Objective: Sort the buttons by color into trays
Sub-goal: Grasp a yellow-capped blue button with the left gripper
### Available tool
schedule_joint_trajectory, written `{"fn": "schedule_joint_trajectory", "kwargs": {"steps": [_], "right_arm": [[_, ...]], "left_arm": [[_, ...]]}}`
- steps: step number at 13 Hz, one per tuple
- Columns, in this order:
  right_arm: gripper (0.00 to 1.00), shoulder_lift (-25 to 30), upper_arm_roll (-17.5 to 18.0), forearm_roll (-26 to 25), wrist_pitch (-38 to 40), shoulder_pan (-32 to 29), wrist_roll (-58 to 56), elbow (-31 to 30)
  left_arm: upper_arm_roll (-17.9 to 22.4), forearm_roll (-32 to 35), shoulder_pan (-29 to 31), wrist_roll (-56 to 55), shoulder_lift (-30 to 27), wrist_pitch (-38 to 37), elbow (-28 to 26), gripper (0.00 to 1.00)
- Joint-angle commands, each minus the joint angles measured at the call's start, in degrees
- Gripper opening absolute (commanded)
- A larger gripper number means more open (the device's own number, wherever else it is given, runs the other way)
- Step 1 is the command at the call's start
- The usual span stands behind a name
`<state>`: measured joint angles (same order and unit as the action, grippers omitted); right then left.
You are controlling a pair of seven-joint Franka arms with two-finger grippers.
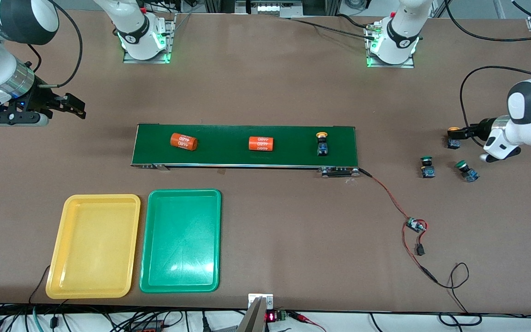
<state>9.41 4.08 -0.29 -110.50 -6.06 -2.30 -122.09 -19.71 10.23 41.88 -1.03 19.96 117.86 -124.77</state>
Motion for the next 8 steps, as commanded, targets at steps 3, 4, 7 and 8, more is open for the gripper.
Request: {"fn": "schedule_joint_trajectory", "kwargs": {"steps": [3,4,7,8], "right_arm": [[1.0,-0.3,0.4,0.3,1.1,-0.6,0.1,1.1],[1.0,-0.3,0.3,0.3,1.1,-0.6,0.1,1.2],[1.0,-0.3,0.3,0.4,1.0,-0.6,0.2,1.2],[1.0,-0.3,0.4,0.4,1.0,-0.6,0.2,1.2]], "left_arm": [[-0.3,9.1,0.2,6.3,3.2,8.1,-2.0,1.0],[-0.3,9.8,0.2,6.6,3.5,8.4,-2.0,1.0],[-0.3,9.9,0.3,8.4,4.5,8.7,-2.1,1.0],[-0.3,9.8,0.9,10.3,5.0,9.7,-2.1,0.97]]}}
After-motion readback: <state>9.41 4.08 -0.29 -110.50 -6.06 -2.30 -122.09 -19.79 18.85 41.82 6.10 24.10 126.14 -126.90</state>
